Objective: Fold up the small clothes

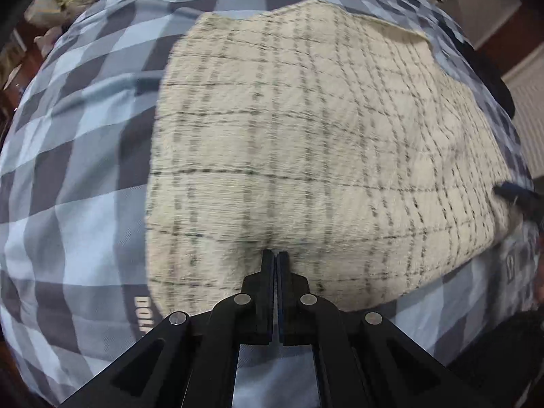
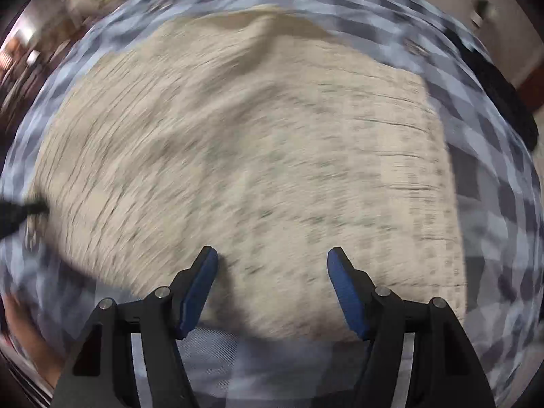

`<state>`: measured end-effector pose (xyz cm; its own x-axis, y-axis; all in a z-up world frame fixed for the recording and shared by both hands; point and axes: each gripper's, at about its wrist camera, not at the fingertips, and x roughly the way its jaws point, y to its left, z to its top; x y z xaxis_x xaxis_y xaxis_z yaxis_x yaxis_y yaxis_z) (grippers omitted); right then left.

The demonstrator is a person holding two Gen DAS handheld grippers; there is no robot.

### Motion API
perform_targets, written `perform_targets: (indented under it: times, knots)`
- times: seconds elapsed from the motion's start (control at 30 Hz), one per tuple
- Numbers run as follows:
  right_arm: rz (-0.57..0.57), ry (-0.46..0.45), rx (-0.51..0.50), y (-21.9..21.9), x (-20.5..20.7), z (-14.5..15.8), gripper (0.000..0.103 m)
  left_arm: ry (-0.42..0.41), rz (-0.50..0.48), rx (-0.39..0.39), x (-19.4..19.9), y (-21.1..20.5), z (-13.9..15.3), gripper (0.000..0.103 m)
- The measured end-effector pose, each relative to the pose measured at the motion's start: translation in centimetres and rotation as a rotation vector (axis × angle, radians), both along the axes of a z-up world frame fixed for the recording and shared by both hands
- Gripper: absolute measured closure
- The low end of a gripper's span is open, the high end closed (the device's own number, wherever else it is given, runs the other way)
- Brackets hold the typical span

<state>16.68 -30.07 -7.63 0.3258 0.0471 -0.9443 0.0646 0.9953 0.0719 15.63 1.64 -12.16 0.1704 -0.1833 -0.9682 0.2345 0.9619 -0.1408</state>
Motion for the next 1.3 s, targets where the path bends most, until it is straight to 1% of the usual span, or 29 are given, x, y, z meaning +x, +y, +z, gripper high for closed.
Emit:
perform_targets:
  times: [0.03, 0.07, 0.17, 0.2, 0.23, 0.27, 0.33, 0.37, 0.43, 0.5, 0.57, 0.63, 0.7, 0.77, 0.83, 0.87, 0.93, 0.97, 1.03, 1.07, 1.1, 1.13, 1.2, 1.23, 1.3]
  knots:
    - [-0.016, -0.013, 0.033, -0.7, 0.8, 0.4, 0.039, -0.006, 0.017, 0.009, 0.0, 0.3, 0.1, 0.103]
    - [-0.036, -0.025, 0.061, -1.4, 2.2, 1.0, 0.039, -0.007, 0.037, 0.001, 0.2, 0.7, 0.3, 0.103]
    - [-0.047, -0.04, 0.083, -1.6, 7.4, 2.0, 0.039, -0.03, 0.075, -0.019, 0.4, 1.7, 1.4, 0.103]
    - [-0.043, -0.041, 0.096, -1.4, 9.5, 1.9, 0.039, -0.05, 0.081, -0.017, 0.5, 1.7, 1.9, 0.103]
    - [-0.038, -0.031, 0.104, -0.7, 10.7, 1.5, 0.039, -0.065, 0.086, -0.012, 0.5, 1.6, 2.4, 0.103]
    - [-0.035, -0.003, 0.115, -0.4, 12.9, 0.8, 0.039, -0.09, 0.092, 0.005, 0.5, 1.7, 2.7, 0.103]
    - [-0.067, 0.062, 0.111, -0.3, 16.7, -0.9, 0.039, -0.118, 0.091, 0.039, 0.6, 1.5, 2.9, 0.103]
    - [-0.085, 0.081, 0.106, 0.0, 17.9, -1.5, 0.039, -0.126, 0.082, 0.049, 0.6, 1.4, 2.9, 0.103]
    - [-0.095, 0.113, 0.08, 0.4, 20.2, -2.9, 0.039, -0.12, 0.08, 0.046, 1.0, 1.9, 2.0, 0.103]
    - [-0.109, 0.123, 0.059, 0.4, 21.7, -3.4, 0.039, -0.084, 0.078, 0.056, 1.3, 1.5, 0.5, 0.103]
    - [-0.163, 0.114, 0.093, -0.8, 23.4, -3.1, 0.039, -0.059, 0.076, 0.069, 1.6, 1.1, -0.8, 0.103]
    - [-0.216, 0.097, 0.111, -1.9, 24.4, -2.6, 0.039, -0.065, 0.063, 0.086, 1.6, 1.0, -1.1, 0.103]
    - [-0.261, 0.069, 0.08, -3.4, 25.3, -1.6, 0.039, -0.064, 0.056, 0.099, 1.8, 0.9, -1.1, 0.103]
    - [-0.297, 0.051, 0.03, -4.4, 25.1, -0.6, 0.039, -0.062, 0.061, 0.097, 1.8, 1.0, -1.0, 0.103]
    - [-0.316, 0.009, 0.018, -5.0, 23.9, 0.7, 0.039, -0.062, 0.073, 0.087, 1.8, 1.4, -0.7, 0.103]
    - [-0.305, -0.014, 0.031, -5.2, 22.9, 1.4, 0.039, -0.064, 0.076, 0.085, 1.8, 1.5, -0.4, 0.103]
    - [-0.274, -0.016, 0.067, -4.7, 21.0, 2.2, 0.039, -0.091, 0.084, 0.086, 1.6, 1.5, 0.7, 0.103]
    - [-0.252, -0.006, 0.109, -4.1, 19.6, 2.4, 0.039, -0.11, 0.085, 0.088, 1.4, 1.4, 1.4, 0.103]
    - [-0.202, 0.033, 0.179, -2.9, 18.7, 2.5, 0.039, -0.174, 0.088, 0.1, 1.1, 1.4, 3.0, 0.103]
    - [-0.167, 0.055, 0.197, -1.8, 16.3, 2.5, 0.039, -0.212, 0.09, 0.107, 0.8, 1.3, 3.9, 0.103]
    - [-0.14, 0.069, 0.197, -1.4, 15.7, 2.5, 0.039, -0.238, 0.089, 0.097, 0.7, 1.3, 4.5, 0.103]
    - [-0.105, 0.075, 0.194, -0.4, 14.1, 2.7, 0.039, -0.261, 0.081, 0.079, 0.5, 1.3, 5.0, 0.103]
    - [-0.053, 0.067, 0.165, 1.1, 10.4, 3.0, 0.039, -0.275, 0.057, 0.056, -0.1, 0.9, 5.6, 0.103]
    - [-0.06, 0.049, 0.155, 0.8, 8.6, 3.3, 0.039, -0.271, 0.052, 0.04, -0.5, 1.1, 5.7, 0.103]
    - [-0.126, 0.007, 0.161, -0.4, 4.8, 3.7, 0.039, -0.243, 0.047, -0.01, -0.7, 0.8, 6.1, 0.103]
